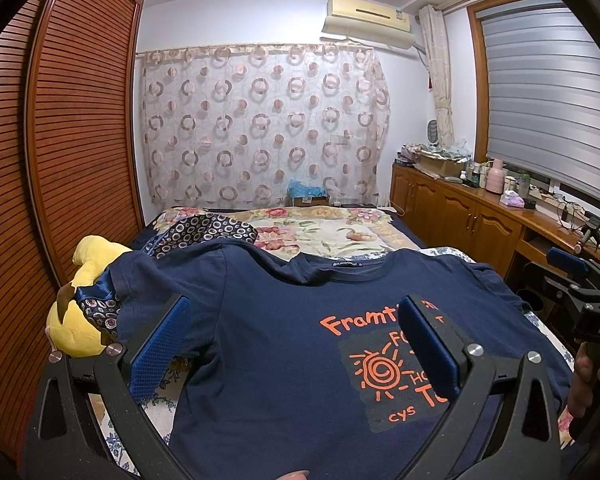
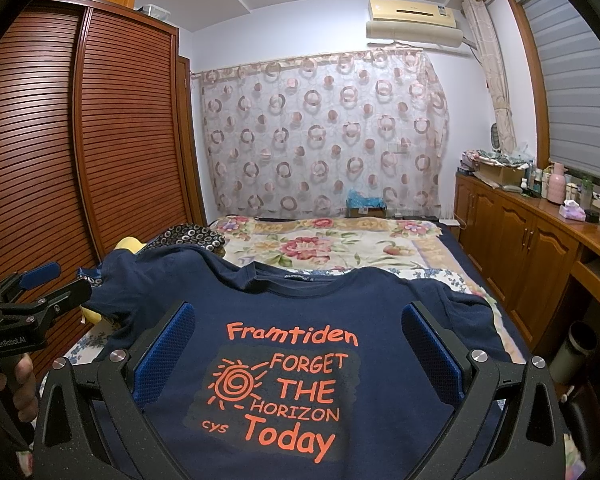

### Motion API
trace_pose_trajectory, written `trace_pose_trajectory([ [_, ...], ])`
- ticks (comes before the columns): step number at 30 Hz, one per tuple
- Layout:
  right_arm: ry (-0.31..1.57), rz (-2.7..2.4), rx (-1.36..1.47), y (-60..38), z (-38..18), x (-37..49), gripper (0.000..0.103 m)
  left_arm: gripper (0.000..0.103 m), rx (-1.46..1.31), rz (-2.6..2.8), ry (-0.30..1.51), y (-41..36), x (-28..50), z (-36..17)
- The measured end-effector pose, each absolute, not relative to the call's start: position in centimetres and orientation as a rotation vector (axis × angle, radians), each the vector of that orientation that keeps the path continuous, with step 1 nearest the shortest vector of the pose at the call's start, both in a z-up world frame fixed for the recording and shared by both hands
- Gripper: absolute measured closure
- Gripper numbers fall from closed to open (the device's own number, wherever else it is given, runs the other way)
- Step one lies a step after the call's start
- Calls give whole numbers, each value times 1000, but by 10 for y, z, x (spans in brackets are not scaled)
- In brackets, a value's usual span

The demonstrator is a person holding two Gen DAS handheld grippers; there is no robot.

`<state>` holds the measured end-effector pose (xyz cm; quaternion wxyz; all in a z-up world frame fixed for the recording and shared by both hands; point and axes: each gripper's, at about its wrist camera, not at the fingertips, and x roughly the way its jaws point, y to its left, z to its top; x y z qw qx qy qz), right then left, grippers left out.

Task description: Fold small clothes

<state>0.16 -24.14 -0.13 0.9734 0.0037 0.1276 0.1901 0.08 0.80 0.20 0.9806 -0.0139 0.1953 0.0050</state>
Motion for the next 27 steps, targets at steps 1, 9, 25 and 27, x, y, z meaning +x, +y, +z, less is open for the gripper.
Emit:
trace_pose_trajectory([
  [1, 257, 384, 7, -241, -1, 1, 0, 0, -28, 10, 393, 8, 1, 2],
  [9, 256, 384, 8, -241, -1, 1, 0, 0, -28, 10, 393, 12, 2, 3],
  [25, 280, 444, -7, -232, -4, 9, 0, 0, -29, 27, 423, 38, 9, 6],
  [27, 284, 456, -9, -231, -5, 10, 0, 0, -37, 38, 430, 44, 6, 7],
])
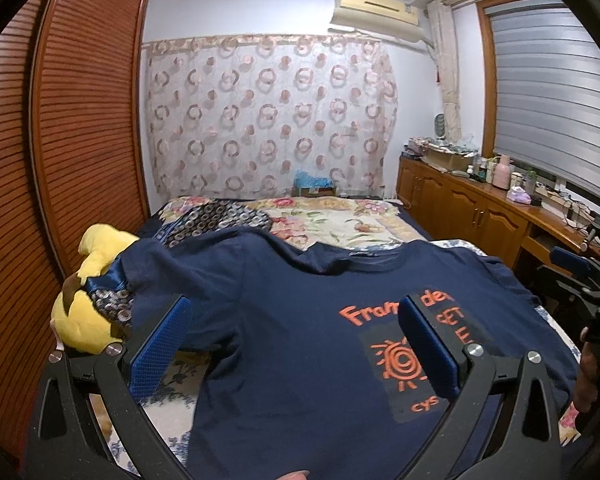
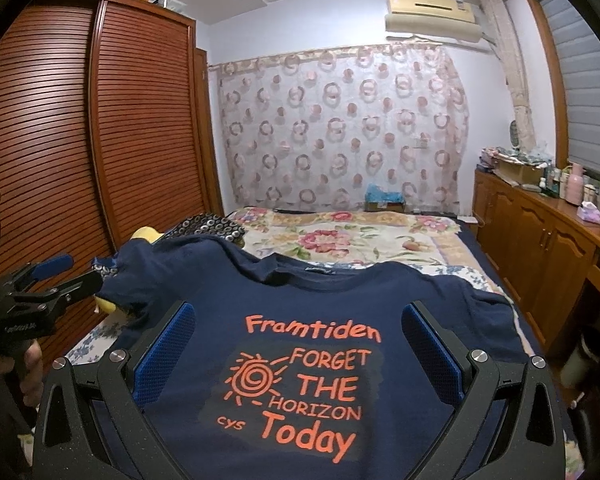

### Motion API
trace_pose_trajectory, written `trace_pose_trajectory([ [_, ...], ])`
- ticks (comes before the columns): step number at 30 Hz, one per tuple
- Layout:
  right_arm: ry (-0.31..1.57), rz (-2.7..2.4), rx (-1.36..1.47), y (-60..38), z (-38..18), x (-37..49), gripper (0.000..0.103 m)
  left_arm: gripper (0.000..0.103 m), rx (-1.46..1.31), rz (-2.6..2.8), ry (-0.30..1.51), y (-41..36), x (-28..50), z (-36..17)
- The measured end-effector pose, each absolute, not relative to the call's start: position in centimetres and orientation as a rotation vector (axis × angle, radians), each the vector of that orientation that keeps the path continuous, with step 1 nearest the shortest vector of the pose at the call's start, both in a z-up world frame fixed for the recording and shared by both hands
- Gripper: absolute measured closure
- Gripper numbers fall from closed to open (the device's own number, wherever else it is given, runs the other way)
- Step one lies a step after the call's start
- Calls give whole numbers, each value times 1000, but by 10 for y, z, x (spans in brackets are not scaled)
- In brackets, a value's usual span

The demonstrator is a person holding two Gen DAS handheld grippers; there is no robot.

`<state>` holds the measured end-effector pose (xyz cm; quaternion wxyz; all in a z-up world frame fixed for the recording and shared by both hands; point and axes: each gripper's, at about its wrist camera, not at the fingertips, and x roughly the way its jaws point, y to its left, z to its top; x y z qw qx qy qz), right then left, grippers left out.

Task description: Fold small clothes

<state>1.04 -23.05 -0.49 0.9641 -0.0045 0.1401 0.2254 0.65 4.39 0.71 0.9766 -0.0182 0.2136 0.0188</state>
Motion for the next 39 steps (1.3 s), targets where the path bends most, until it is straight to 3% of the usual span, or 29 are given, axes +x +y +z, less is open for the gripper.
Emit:
trace_pose_trajectory([
  [23, 456, 655, -149, -194, -20, 73, 0, 0, -127, 47, 517, 154, 31, -21],
  [28, 450, 681, -186, -184, -16, 82, 0, 11, -105, 72, 570, 176, 59, -33],
  [33, 432, 703, -224, -174, -18, 85, 0, 33, -151, 38, 625, 199, 85, -44],
  [39, 445, 742, -220, -169, -25, 96, 0, 36, -243, 43, 697, 224, 118, -58],
])
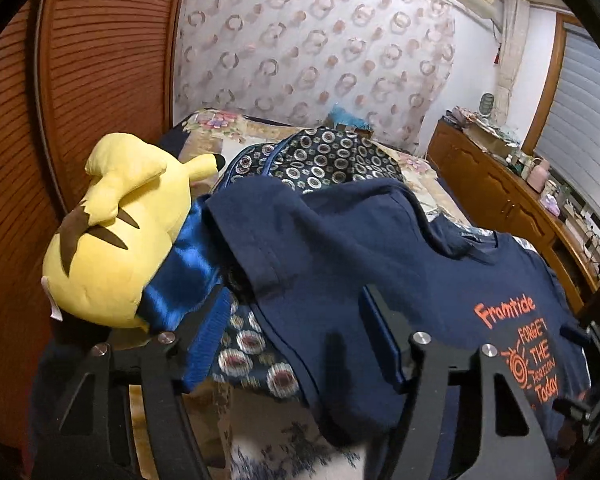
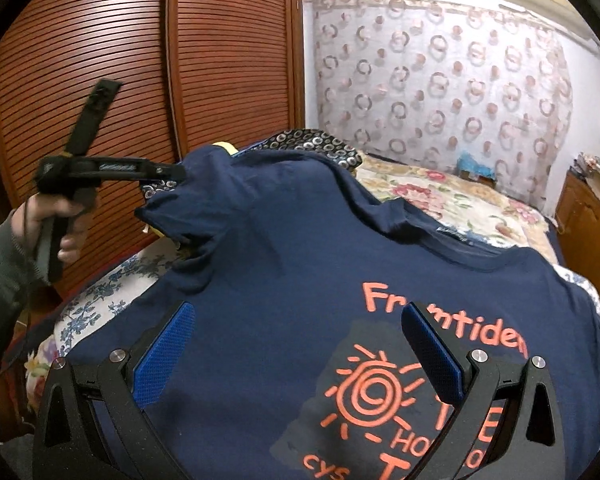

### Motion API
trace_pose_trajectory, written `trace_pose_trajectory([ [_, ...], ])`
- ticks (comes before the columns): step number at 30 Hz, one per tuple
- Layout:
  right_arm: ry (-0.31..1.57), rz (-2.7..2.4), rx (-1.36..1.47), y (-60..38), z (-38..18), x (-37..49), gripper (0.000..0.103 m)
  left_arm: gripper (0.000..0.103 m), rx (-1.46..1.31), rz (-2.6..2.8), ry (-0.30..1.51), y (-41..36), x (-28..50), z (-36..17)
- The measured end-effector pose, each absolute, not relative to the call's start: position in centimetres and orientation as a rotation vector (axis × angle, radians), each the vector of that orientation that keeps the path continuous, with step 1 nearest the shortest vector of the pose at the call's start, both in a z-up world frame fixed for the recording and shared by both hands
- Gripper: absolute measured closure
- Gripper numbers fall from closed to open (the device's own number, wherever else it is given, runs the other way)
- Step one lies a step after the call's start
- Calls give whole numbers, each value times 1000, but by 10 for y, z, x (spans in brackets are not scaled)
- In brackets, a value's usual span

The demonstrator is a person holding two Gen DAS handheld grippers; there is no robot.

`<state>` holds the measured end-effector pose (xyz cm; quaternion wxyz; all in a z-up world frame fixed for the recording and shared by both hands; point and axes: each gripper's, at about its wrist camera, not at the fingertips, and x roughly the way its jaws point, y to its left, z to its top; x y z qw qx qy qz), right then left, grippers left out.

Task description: Fold small clothes

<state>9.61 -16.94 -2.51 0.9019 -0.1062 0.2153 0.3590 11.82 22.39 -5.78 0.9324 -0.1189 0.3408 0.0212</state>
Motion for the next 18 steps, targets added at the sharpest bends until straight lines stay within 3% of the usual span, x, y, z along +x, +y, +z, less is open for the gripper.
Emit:
trace_pose_trajectory([
  [5, 484, 767, -189, -165, -31, 109, 0, 38, -259, 40, 724, 229, 134, -61],
  [8, 495, 768, -188, -159, -30, 115, 0, 45, -284, 25, 749, 234, 144, -64],
  [11, 492, 770, -176, -158, -28, 113, 0, 60, -282, 19, 758, 235, 149, -65],
  [15, 486, 767, -170, -157, -29, 110, 0, 96, -269, 5, 761, 236, 148, -62],
  [18, 483, 755, -168, -161, -29, 109, 0, 100, -236, 16, 724, 228, 141, -48],
])
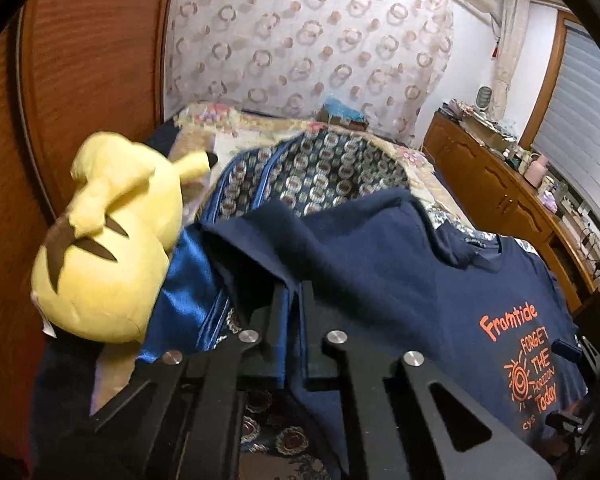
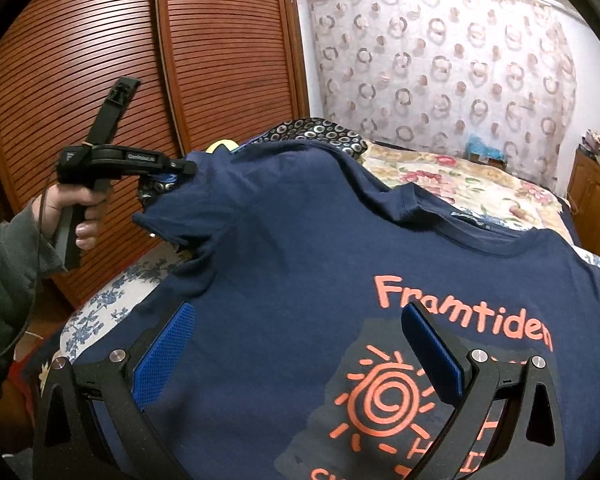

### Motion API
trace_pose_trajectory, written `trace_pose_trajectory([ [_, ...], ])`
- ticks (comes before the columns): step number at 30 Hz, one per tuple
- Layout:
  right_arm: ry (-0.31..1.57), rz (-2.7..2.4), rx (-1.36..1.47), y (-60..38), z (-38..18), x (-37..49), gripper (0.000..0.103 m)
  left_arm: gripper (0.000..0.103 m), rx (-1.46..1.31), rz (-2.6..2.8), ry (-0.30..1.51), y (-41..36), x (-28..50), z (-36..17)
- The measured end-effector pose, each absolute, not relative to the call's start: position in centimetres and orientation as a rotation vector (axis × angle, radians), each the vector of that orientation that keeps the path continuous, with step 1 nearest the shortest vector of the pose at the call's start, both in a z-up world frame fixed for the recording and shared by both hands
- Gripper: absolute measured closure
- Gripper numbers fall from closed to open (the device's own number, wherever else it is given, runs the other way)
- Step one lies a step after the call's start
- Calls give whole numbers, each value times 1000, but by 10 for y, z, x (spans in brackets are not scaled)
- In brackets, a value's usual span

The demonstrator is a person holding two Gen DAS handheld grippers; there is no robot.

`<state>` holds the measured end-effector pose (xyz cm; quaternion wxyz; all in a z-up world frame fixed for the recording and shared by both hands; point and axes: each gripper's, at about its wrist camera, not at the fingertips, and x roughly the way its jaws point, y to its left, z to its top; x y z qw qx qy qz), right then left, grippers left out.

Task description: Fold small clothes

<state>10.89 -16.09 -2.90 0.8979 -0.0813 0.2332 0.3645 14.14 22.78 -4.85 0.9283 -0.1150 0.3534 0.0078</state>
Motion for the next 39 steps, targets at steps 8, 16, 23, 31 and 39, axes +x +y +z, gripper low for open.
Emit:
trace_pose_trajectory([
  [8, 447, 697, -96, -193, -16, 108, 0, 101, -143, -132, 639, 166, 140, 2],
  [16, 428, 608, -38, -219, -13, 106, 0, 99, -17, -141, 573, 115, 138, 41],
  [23, 446, 614, -36, -191, -23, 97, 0, 47, -18, -12, 658, 169, 137, 19],
  [31, 444, 647, -57, -171, -28, 90, 0, 43, -110, 95, 832, 232, 141, -52],
  [39, 459, 646, -57, -185, -24, 108, 0, 74, -189, 28, 855, 232, 158, -71],
])
